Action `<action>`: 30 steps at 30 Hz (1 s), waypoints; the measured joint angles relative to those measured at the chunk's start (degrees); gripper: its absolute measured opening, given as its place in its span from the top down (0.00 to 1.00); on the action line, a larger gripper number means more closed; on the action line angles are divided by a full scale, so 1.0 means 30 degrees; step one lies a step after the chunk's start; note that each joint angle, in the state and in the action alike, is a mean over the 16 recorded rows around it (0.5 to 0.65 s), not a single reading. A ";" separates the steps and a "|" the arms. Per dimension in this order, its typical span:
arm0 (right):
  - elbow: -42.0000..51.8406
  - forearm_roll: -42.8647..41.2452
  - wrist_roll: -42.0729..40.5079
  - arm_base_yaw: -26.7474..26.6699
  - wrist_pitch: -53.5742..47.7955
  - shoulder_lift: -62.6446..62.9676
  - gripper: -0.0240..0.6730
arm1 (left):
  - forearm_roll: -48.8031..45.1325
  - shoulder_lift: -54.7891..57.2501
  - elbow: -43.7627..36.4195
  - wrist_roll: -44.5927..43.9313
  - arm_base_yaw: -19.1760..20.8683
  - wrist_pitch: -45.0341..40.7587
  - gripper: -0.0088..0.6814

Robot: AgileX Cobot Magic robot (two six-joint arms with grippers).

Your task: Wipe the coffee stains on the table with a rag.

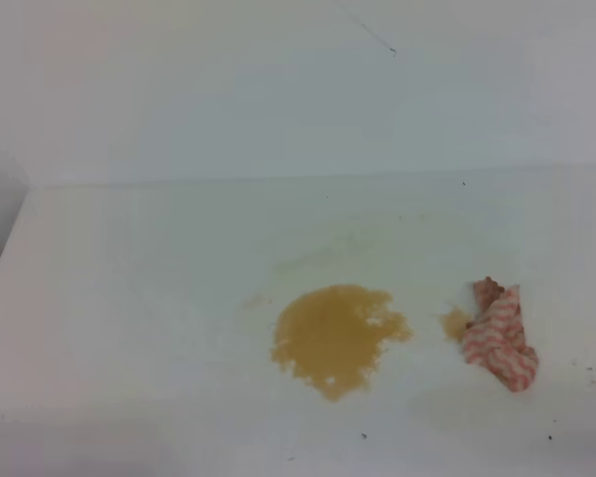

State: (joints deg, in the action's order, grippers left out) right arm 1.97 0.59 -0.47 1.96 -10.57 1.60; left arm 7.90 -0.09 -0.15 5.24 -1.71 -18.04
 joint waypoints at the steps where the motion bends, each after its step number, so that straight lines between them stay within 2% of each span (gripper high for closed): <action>1: 0.0000 0.0115 0.0150 0.0000 0.0255 0.0000 0.97 | 0.0000 0.0000 0.0000 0.0000 0.0000 0.0000 0.99; 30: 0.0000 0.1140 0.3632 0.0000 0.4293 0.0000 0.97 | 0.0001 0.0030 0.0051 0.0001 0.0000 -0.0019 0.99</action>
State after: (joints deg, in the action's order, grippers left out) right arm 1.97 4.00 10.42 1.96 2.31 1.60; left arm 7.91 0.00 0.00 5.24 -1.71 -18.10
